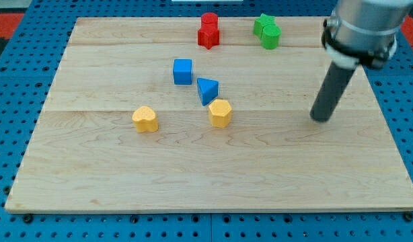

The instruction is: Bring the green circle at the top left side of the blue cube

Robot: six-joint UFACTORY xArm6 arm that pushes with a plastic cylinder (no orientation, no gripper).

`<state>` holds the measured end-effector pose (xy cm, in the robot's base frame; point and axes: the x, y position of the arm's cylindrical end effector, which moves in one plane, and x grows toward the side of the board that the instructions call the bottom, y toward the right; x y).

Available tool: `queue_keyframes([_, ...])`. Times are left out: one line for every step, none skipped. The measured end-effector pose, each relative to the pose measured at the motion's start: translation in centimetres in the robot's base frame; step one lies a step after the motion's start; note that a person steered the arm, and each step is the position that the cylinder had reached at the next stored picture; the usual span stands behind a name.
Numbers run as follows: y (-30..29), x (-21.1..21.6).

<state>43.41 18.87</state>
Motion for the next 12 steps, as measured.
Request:
queue_keyframes([1.6, -3.3])
queue_keyframes([6.1, -9.4])
queue_keyframes([6.3, -15.3])
queue_keyframes([5.7, -18.8])
queue_keyframes([-1.3, -18.8])
queue_keyframes([-8.7, -17.2])
queue_keyframes([-11.6, -13.1])
queue_keyframes([-8.4, -11.2])
queue_keyframes([-15.6, -12.8])
queue_keyframes([-20.0, -14.2])
queue_keyframes([-21.7, -14.2])
queue_keyframes([-25.9, -16.6])
